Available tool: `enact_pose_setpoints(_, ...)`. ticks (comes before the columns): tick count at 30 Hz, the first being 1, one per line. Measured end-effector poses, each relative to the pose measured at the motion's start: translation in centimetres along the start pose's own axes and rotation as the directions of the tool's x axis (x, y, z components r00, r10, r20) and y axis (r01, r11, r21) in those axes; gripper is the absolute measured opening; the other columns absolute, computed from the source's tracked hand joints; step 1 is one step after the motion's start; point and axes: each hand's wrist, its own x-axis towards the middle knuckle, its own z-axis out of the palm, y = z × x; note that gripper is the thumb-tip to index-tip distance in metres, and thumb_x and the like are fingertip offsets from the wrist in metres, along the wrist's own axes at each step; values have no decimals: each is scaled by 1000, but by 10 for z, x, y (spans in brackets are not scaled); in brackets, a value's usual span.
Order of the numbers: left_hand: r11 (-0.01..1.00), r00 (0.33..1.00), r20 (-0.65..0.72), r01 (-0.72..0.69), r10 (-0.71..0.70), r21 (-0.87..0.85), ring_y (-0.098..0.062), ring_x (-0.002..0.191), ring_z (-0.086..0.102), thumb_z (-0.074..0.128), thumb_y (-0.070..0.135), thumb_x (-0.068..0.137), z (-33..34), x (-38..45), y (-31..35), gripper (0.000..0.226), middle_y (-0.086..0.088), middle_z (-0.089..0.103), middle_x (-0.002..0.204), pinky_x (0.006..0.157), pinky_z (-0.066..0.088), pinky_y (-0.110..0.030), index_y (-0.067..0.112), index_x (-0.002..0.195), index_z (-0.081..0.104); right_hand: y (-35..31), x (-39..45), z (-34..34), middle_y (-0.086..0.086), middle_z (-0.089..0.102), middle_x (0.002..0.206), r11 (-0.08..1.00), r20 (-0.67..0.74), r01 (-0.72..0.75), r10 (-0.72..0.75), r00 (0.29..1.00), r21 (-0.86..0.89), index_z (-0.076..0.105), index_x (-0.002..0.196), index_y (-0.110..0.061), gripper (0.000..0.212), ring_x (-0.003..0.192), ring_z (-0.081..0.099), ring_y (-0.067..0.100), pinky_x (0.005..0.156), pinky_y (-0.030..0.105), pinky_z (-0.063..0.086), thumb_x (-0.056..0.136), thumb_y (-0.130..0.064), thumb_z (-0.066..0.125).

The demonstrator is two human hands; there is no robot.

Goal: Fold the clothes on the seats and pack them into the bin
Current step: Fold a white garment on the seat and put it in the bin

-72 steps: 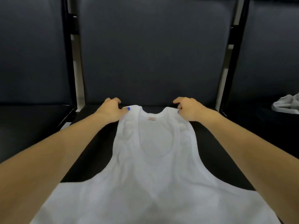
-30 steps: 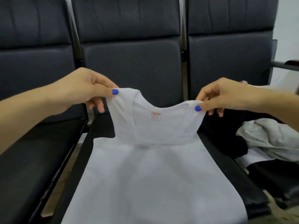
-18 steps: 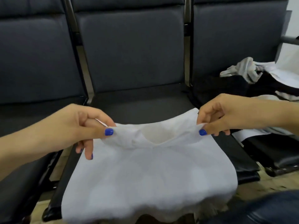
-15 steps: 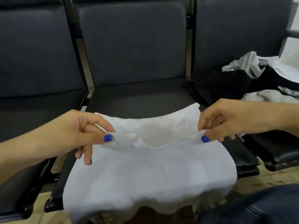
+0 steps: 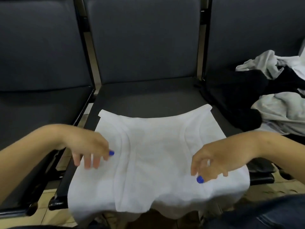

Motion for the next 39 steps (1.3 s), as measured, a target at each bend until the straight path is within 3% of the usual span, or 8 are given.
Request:
enact_pose_setpoints(3, 965, 964, -261, -25, -45, -260, -19, 57, 62, 46, 28, 99, -19, 21, 2, 29, -8, 56, 71, 50, 49, -27, 5, 90, 60, 2, 10, -28, -5, 66, 105, 990, -159, -12, 34, 987, 138, 57, 119, -27, 26, 89, 64, 12, 74, 22, 55, 94, -35, 52)
enact_pose_setpoints(6, 839, 801, -573, -183, -175, -512, -20, 52, 57, 45, 27, 100, -23, 42, 0, 25, -10, 51, 73, 46, 46, -27, 3, 99, 54, 16, 30, -57, 4, 63, 107, 972, -415, -46, 141, 899, 230, 57, 118, -18, 25, 86, 64, 21, 66, 27, 54, 98, -27, 46)
enact_pose_setpoints(11, 824, 684, -691, -238, -234, -514, -22, 58, 57, 54, 28, 96, -20, 69, -2, 37, -13, 58, 82, 46, 43, -27, 7, 126, 46, 70, 72, -81, 11, 42, 120, 908, -771, -228, 420, 479, 352, 45, 131, -13, 37, 97, 56, 32, 82, 39, 49, 98, -30, 44)
enact_pose_setpoints(16, 923, 632, -760, -186, -150, -337, -18, 67, 58, 62, 28, 90, -34, 81, -11, 12, -6, 64, 81, 59, 43, -28, 16, 88, 62, 100, 87, -87, 9, 45, 113, 841, -807, -336, 519, 281, 424, 50, 111, -14, 38, 87, 57, 31, 71, 35, 42, 95, -48, 45)
enact_pose_setpoints(27, 737, 705, -678, -344, -205, -581, -22, 56, 58, 50, 13, 97, -51, 98, -11, 17, -13, 60, 77, 62, 49, -30, 6, 82, 53, 119, 71, -101, 11, 64, 70, 797, -742, 25, 549, 385, 603, 63, 72, -2, 29, 63, 60, 27, 57, 29, 43, 90, -25, 60)
enact_pose_setpoints(30, 568, 725, -640, -424, -254, -705, -15, 54, 60, 46, 13, 100, -51, 93, -9, 12, -12, 61, 84, 52, 39, -22, 5, 94, 52, 119, 61, -99, 13, 62, 68, 699, -711, 233, 535, 457, 676, 55, 75, -3, 27, 44, 45, 17, 36, 22, 32, 95, -22, 56)
enact_pose_setpoints(33, 464, 704, -647, -487, -294, -740, -12, 58, 61, 47, 13, 99, -50, 89, -7, 9, -15, 61, 105, 58, 38, -25, 11, 91, 52, 113, 51, -93, 18, 63, 77, 524, -663, 413, 512, 546, 745, 52, 79, -5, 21, 54, 65, 23, 41, 24, 50, 95, -17, 56)
enact_pose_setpoints(39, 537, 627, -723, -519, -291, -666, -15, 72, 54, 52, 5, 95, -42, 88, -12, 21, -13, 55, 117, 66, 40, -23, 9, 116, 57, 112, 48, -91, 13, 59, 75, 465, -740, 582, 501, 448, 667, 53, 74, -7, 17, 63, 57, 20, 57, 26, 51, 86, -7, 65)
